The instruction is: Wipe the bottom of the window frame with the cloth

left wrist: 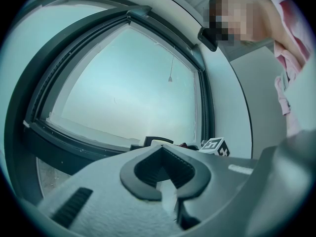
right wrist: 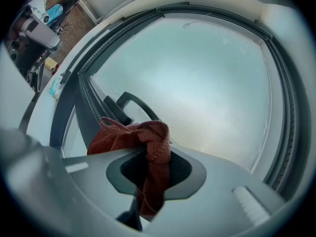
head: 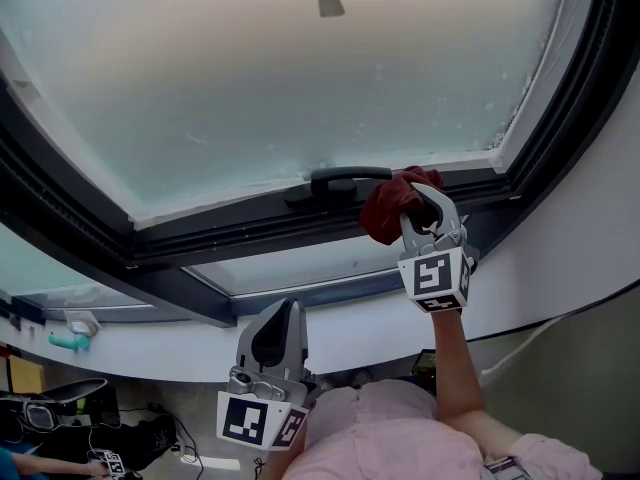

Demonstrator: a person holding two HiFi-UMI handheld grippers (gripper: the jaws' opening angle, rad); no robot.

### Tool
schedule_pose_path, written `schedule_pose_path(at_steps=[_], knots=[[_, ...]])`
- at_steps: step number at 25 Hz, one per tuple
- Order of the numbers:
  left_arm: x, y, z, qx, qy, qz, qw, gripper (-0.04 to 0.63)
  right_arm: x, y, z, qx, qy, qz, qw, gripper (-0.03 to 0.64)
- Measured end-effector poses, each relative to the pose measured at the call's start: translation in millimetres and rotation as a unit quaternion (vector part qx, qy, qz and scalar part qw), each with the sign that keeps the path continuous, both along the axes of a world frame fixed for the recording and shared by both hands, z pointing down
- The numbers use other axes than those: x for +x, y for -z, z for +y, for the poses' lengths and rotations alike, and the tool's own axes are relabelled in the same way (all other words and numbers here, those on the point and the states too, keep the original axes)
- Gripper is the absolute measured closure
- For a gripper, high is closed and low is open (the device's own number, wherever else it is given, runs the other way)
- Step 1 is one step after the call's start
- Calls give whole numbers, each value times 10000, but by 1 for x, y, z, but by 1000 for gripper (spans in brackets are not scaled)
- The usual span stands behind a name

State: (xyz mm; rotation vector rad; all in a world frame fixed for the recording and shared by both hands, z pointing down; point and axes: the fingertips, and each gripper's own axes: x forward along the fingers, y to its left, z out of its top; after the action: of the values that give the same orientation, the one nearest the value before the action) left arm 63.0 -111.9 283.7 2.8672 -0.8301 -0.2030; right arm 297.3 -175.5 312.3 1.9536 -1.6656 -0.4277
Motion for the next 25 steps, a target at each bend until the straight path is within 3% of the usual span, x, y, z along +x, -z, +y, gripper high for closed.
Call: schedule_pose_path(at_steps=[14,20,25], knots=[[20,-9,35,-5,-56,-84,9999,597,0,1,0,-31,207,-77,9998,551],[2,-1,30,123,174,-34,9998,597,2,1,-2,11,150,-44,9999,551],[-12,1,37,34,73,8,10000,597,0,-3,2,-99,55,-94,9999,552]])
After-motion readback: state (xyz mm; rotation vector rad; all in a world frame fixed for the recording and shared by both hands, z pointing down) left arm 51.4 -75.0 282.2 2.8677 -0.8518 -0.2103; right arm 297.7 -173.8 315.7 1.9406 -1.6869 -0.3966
